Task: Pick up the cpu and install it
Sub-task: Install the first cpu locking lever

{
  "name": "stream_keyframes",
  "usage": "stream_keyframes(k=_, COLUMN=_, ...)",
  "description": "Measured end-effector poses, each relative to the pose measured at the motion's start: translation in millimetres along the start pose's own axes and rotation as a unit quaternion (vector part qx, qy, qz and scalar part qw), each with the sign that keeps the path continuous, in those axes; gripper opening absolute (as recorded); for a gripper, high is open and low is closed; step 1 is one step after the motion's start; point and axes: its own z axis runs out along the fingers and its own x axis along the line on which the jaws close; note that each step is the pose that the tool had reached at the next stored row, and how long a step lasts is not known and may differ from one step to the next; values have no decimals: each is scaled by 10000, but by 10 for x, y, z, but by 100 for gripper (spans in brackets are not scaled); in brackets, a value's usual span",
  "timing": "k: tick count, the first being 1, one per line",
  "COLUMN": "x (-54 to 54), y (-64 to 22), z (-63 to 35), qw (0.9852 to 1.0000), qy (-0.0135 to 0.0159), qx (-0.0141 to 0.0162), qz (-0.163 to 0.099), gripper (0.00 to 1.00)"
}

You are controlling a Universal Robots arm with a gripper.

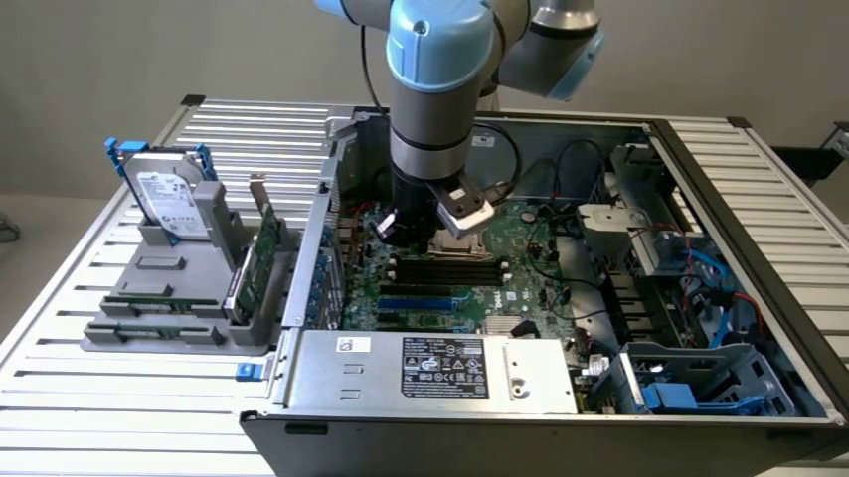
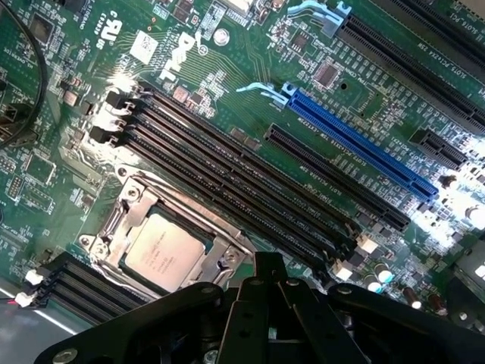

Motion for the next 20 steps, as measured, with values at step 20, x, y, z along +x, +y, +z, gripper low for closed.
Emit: stream_keyframes(k=20, x=10, y=-34, z=99, qw=10000, qy=7, qx=14, qz=-5, gripper=11)
